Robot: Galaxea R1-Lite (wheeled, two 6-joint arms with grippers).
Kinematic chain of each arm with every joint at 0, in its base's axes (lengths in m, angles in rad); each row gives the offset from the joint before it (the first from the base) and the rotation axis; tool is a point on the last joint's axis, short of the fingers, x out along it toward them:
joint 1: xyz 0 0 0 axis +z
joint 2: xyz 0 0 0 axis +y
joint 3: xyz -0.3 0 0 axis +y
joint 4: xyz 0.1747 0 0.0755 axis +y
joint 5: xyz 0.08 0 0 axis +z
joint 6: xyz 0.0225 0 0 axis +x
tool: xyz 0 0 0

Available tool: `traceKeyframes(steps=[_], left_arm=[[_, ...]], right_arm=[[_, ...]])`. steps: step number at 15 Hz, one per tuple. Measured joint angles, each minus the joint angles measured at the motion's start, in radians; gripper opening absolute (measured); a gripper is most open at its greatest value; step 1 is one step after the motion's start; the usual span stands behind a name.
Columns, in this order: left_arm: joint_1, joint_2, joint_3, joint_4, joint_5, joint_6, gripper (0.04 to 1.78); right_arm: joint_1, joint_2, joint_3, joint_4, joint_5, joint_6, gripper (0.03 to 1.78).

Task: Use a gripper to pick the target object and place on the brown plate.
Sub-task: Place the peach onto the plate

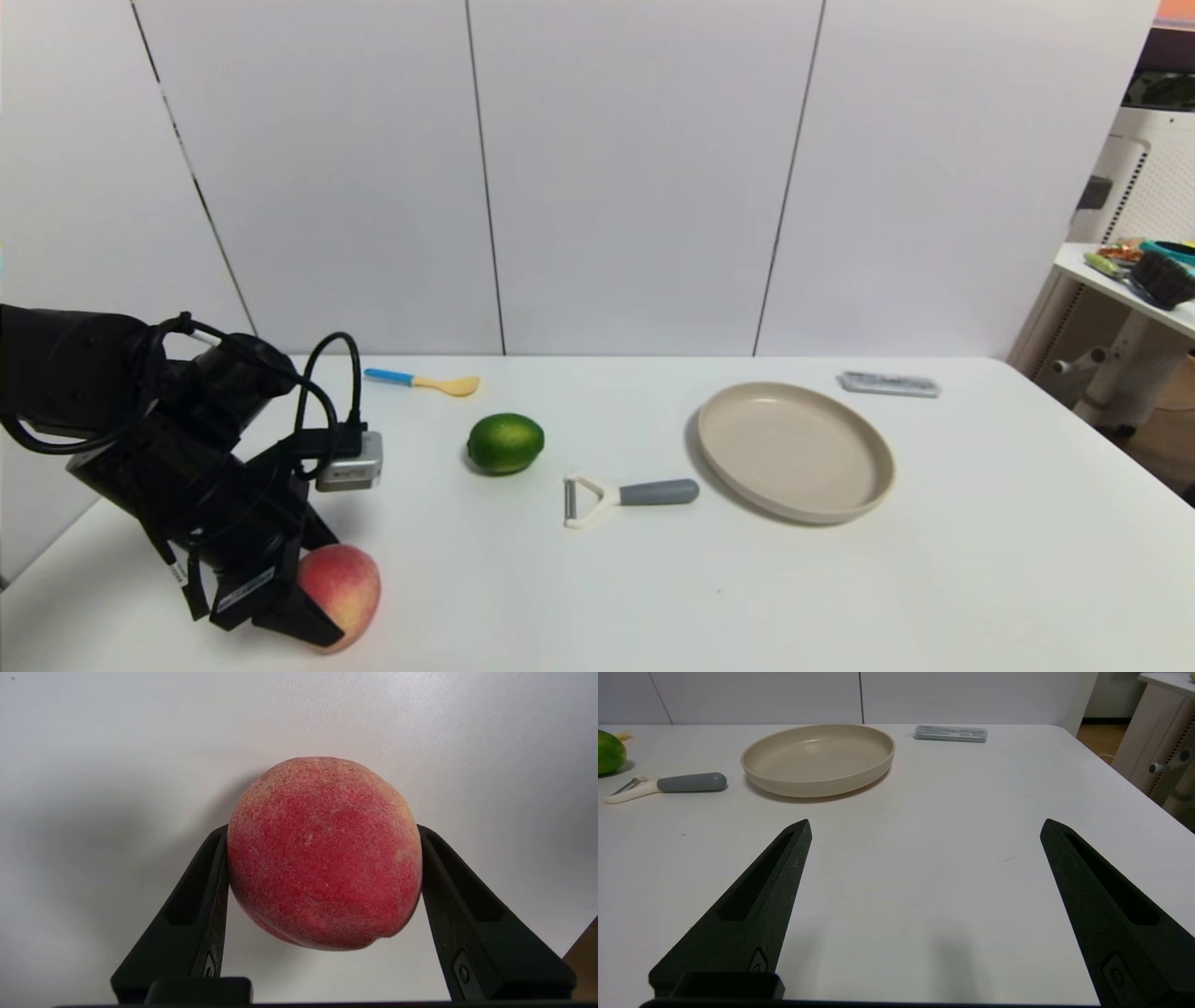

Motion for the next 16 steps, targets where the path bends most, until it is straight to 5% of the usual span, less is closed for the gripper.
traceKeyframes(steps=[7,16], left_arm=[[-0.154,-0.014,-0.346,-0.059,-0.005,-0.190,1.20],[-0.579,0.303,-0.487,-0.909,0.097,-0.709,1.19]], right_arm=[[0.000,0.000,0.000,0.000,0.000,0.000,1.69],[0.000,0.000,0.000,0.000,0.000,0.000,1.69]])
